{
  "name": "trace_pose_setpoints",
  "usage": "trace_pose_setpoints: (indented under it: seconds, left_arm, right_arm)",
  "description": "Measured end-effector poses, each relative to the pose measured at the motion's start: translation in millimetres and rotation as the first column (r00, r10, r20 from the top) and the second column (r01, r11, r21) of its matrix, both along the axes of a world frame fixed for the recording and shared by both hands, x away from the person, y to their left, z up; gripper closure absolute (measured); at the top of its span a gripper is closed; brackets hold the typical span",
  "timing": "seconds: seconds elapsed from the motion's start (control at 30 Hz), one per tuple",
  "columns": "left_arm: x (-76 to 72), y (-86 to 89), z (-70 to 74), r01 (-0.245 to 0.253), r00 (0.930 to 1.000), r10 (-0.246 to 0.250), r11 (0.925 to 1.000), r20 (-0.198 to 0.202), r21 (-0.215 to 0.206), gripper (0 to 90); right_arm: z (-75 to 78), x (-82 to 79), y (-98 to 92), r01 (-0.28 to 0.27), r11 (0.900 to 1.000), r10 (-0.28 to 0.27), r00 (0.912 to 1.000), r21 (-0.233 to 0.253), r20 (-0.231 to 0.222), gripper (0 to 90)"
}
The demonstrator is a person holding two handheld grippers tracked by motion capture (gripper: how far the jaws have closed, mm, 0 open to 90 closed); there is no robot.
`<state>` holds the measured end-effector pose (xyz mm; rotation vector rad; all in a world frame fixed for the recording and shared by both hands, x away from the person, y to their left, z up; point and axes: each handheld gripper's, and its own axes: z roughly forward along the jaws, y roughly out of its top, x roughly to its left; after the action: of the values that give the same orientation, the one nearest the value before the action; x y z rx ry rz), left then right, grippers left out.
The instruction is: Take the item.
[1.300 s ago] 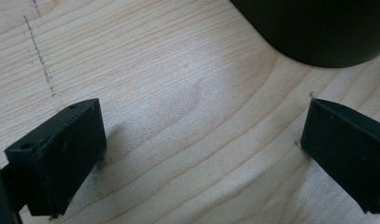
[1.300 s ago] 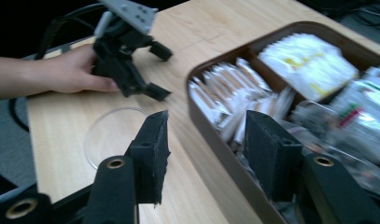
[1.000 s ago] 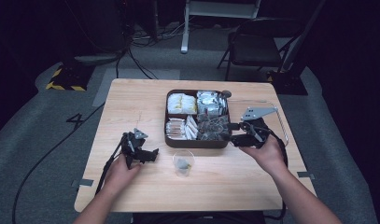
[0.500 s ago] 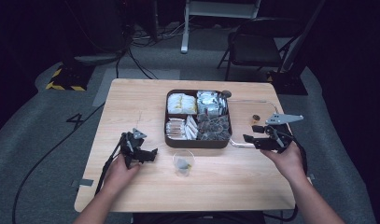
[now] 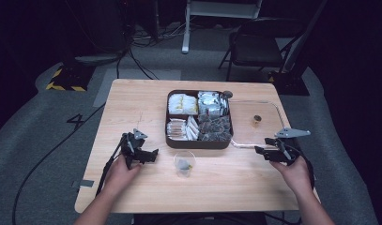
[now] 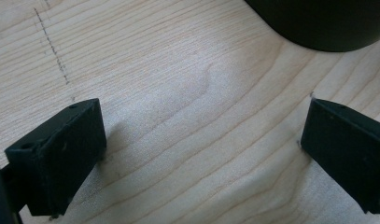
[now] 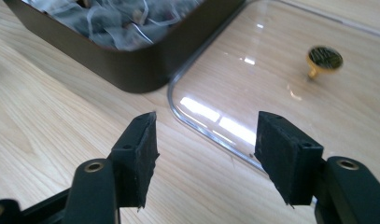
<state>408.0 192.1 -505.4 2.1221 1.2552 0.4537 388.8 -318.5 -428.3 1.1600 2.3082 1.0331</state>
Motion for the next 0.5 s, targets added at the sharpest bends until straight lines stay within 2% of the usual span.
trace_pose_setpoints:
  seconds: [0.07, 0.17, 0.2, 0.3, 0.37, 0.5]
  left_arm:
    - [0.2, 0.1, 0.1, 0.002, 1.0, -0.002, 1.0, 0.0, 0.001, 0.3]
    - [0.4, 0.1, 0.1, 0.001, 1.0, -0.001, 1.0, -0.001, 0.001, 0.4]
    - [0.4, 0.1, 0.1, 0.001, 1.0, -0.001, 1.0, 0.0, 0.001, 0.4]
    - [0.5, 0.1, 0.1, 0.0, 1.0, 0.0, 1.0, 0.0, 0.002, 0.3]
    - [0.8, 0.1, 0.1, -0.001, 1.0, 0.001, 1.0, -0.001, 0.002, 0.4]
    - [0.7, 0.1, 0.1, -0.001, 1.0, 0.001, 1.0, -0.002, 0.001, 0.4]
  right_arm:
    - [-7.9, -2.4, -5.7, 0.015, 1.0, -0.015, 0.9999, 0.018, -0.004, 39.0]
    - [-16.9, -2.6, -11.4, 0.029, 1.0, -0.028, 0.9992, 0.009, -0.027, 39.0]
    - [-21.0, -3.6, -14.3, 0.026, 1.0, -0.026, 0.9994, -0.009, -0.022, 39.0]
    - [-26.6, -4.9, -17.3, 0.027, 1.0, -0.027, 0.9992, -0.005, -0.031, 39.0]
    - [-37.0, -6.1, -20.5, 0.029, 1.0, -0.029, 0.9975, 0.005, -0.064, 39.0]
    - [-44.0, -7.1, -20.4, 0.016, 1.0, -0.017, 0.997, -0.014, -0.076, 38.4]
